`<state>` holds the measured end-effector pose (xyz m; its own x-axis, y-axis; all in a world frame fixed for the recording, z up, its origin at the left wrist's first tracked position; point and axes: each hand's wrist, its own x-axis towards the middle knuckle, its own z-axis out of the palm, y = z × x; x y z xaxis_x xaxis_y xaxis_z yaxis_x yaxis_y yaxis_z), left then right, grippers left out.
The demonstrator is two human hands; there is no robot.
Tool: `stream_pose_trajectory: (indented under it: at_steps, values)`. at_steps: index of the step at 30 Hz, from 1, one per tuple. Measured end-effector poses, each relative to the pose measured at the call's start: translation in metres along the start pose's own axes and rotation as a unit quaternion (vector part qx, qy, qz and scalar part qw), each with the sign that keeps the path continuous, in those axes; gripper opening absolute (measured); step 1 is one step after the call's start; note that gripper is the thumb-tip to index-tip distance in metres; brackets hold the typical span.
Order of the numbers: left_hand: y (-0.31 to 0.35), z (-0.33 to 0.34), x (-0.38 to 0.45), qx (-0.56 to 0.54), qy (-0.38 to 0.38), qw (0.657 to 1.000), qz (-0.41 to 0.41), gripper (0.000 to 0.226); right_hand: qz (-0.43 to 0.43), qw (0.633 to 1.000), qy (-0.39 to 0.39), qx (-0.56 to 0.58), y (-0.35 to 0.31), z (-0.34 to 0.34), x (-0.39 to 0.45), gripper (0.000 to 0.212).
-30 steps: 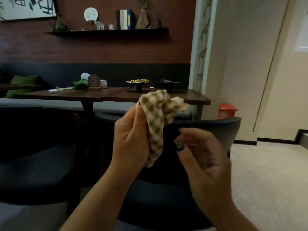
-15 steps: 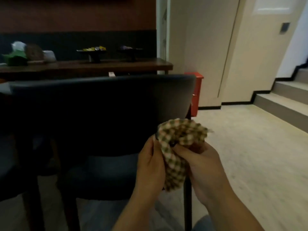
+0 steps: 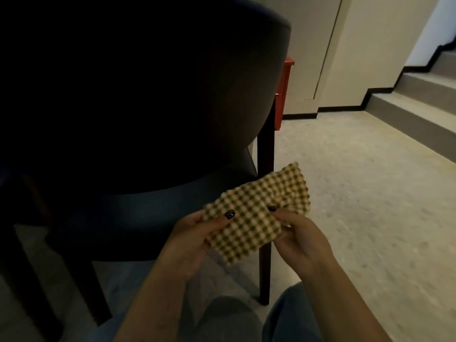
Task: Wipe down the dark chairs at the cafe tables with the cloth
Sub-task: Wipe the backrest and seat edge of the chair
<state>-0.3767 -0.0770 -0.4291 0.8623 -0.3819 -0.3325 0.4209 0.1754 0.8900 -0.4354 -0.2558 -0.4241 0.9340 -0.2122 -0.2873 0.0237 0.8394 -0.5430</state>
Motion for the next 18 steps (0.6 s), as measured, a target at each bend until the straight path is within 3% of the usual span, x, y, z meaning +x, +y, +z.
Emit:
stream_pose_trajectory:
  at_steps: [3, 9, 14, 18]
  values:
    - [-0.01, -0.013, 0.007, -0.019, -0.004, 0.999, -0.026, 0.045, 0.036, 0.998, 0.002, 0.05, 0.019, -0.015, 0.008, 0.043]
    - [-0.038, -0.021, 0.009, -0.02, 0.05, 0.999, 0.001, 0.037, 0.091, 0.996, -0.004, 0.021, 0.03, -0.035, 0.011, 0.045]
    - [-0.049, -0.03, 0.006, -0.016, 0.076, 0.997, 0.023, 0.039, 0.047, 0.996, 0.058, -0.041, 0.021, -0.051, 0.016, 0.044]
    - [-0.053, -0.038, 0.004, 0.032, 0.09, 0.995, 0.01, 0.059, -0.006, 0.996, 0.018, -0.085, 0.017, -0.054, 0.02, 0.049]
